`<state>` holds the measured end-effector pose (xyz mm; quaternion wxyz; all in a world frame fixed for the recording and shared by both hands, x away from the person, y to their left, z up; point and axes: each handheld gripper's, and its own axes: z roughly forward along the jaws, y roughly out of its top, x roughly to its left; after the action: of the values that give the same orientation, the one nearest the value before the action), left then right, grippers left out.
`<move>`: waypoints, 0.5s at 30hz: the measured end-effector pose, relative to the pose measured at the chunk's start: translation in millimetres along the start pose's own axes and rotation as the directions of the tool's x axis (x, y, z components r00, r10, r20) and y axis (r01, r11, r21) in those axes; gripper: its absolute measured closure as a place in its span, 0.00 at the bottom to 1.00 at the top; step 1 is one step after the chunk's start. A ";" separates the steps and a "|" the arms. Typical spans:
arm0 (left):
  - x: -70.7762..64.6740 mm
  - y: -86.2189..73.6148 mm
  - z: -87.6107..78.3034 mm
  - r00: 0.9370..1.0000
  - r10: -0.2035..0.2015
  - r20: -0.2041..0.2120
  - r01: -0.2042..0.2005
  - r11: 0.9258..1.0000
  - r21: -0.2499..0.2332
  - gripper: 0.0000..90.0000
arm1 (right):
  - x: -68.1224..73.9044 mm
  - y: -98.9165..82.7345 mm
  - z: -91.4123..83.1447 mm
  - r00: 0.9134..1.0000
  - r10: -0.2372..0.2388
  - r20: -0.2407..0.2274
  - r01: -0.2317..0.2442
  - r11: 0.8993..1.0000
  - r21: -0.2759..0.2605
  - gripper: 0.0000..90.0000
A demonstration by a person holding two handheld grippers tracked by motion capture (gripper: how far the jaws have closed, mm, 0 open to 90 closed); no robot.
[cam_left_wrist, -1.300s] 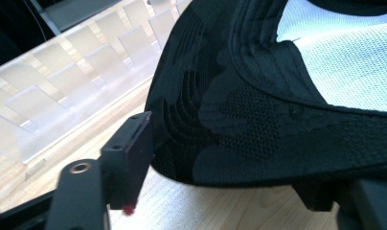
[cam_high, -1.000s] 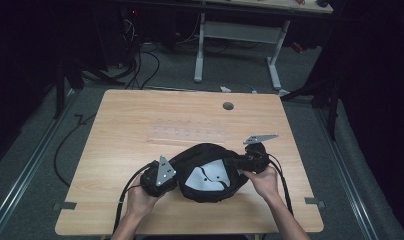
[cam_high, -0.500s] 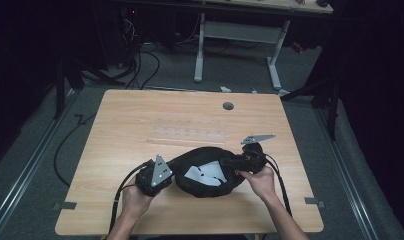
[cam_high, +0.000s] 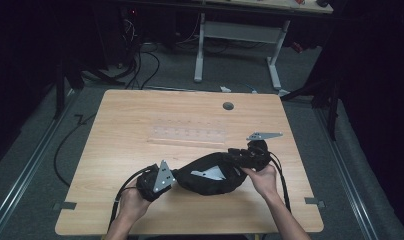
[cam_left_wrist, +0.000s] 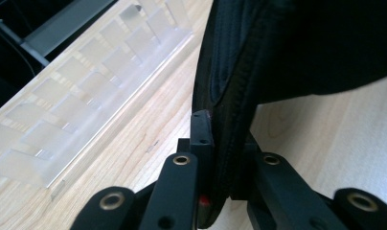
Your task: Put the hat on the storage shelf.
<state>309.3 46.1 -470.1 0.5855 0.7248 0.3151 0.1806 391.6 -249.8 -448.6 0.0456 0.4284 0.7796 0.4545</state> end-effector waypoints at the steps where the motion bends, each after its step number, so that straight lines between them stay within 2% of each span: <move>1: 0.4 0.3 -0.2 1.000 -0.002 0.003 0.002 1.000 0.005 0.95 | -0.3 0.3 -0.4 1.000 0.001 0.007 -0.001 1.000 -0.005 0.61; 5: 0.0 0.6 -1.3 1.000 -0.006 0.022 0.006 1.000 0.019 0.96 | -1.6 1.8 -3.4 0.999 0.019 0.029 -0.018 0.999 -0.042 0.57; 10: -4.5 -0.5 -1.6 0.999 -0.016 0.046 0.015 1.000 0.027 0.96 | -4.7 6.1 -13.4 0.998 0.047 0.045 -0.041 0.991 -0.130 0.53; 12: -5.1 -1.6 -1.4 0.999 -0.005 0.037 0.004 0.999 0.039 0.96 | -6.1 8.0 -16.9 0.997 0.054 0.051 -0.047 0.989 -0.142 0.53; 15: -1.0 -3.0 -3.6 1.000 -0.015 0.026 0.014 0.999 0.051 0.96 | -13.1 10.0 -26.6 0.995 0.088 0.050 -0.077 0.981 -0.180 0.53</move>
<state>305.6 48.4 -471.9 0.5721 0.7395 0.3172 0.1589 393.9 -274.7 -429.8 0.0874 0.4675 0.7159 0.5111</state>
